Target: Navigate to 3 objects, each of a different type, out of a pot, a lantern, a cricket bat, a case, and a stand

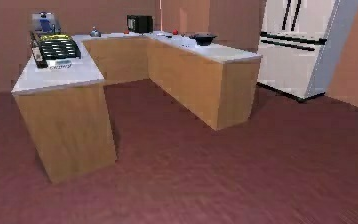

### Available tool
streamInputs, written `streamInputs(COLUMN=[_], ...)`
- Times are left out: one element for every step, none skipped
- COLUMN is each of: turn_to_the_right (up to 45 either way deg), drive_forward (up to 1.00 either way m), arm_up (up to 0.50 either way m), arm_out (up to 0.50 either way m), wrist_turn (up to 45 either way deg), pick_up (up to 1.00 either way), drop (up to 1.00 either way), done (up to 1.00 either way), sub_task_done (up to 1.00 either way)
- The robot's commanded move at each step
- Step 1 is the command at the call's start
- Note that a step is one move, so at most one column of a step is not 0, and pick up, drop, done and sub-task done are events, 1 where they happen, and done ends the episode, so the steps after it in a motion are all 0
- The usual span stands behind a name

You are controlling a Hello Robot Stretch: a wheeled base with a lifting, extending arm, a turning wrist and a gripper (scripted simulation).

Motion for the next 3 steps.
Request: streamInputs(turn_to_the_right=[0.0,0.0,-15.0], drive_forward=[1.0,0.7,0.0], arm_up=[0.0,0.0,0.0], arm_out=[0.0,0.0,0.0], wrist_turn=[0.0,0.0,0.0], pick_up=[0.0,0.0,0.0], drop=[0.0,0.0,0.0], done=[0.0,0.0,0.0], sub_task_done=[0.0,0.0,0.0])
